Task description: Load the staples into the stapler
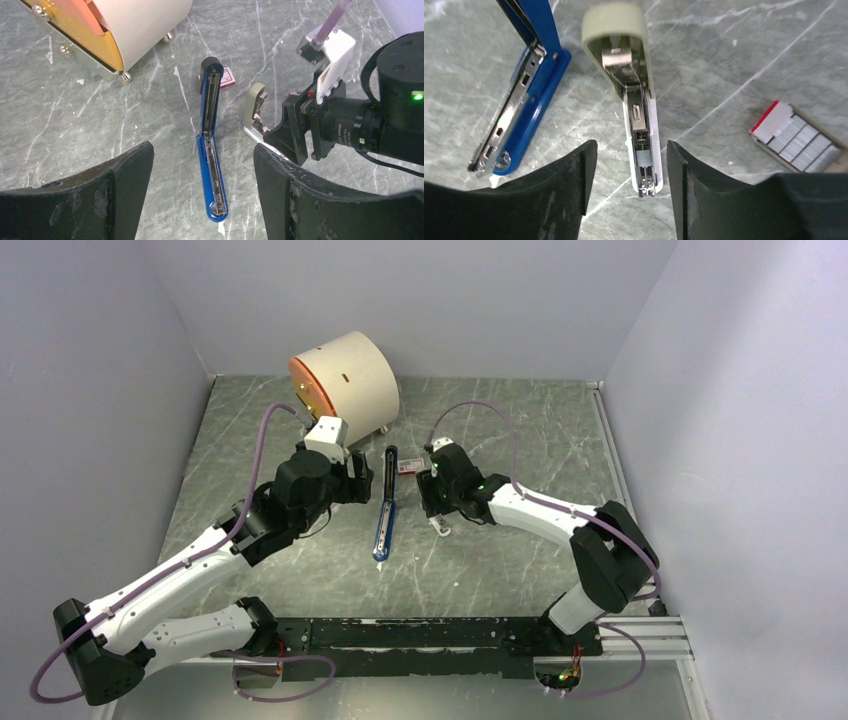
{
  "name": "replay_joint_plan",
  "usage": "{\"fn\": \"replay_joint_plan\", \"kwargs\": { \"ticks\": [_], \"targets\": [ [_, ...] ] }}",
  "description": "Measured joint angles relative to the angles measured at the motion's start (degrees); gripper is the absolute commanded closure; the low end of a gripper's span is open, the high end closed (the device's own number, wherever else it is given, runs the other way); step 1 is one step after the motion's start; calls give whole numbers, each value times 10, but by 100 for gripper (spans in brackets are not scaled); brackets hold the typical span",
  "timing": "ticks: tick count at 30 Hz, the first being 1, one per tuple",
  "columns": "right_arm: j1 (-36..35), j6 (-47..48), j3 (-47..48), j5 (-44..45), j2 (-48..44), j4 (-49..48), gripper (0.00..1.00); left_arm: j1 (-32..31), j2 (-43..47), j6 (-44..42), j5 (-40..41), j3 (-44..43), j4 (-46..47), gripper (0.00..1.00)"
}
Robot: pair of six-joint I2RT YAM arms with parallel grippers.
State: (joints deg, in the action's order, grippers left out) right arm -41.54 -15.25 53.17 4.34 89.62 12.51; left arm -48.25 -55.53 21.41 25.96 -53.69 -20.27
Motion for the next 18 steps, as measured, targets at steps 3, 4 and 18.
{"fn": "replay_joint_plan", "kwargs": {
  "ticks": [3, 4, 18],
  "targets": [
    [0, -12, 18, 17, -8, 7, 32, 0, 2, 0, 0, 0, 0, 22],
    [0, -15, 21, 20, -11, 8, 29, 0, 2, 0, 0, 0, 0, 22],
    [-12, -9, 25, 25, 58, 41, 34, 0, 6, 0, 0, 0, 0, 22]
  ]
}}
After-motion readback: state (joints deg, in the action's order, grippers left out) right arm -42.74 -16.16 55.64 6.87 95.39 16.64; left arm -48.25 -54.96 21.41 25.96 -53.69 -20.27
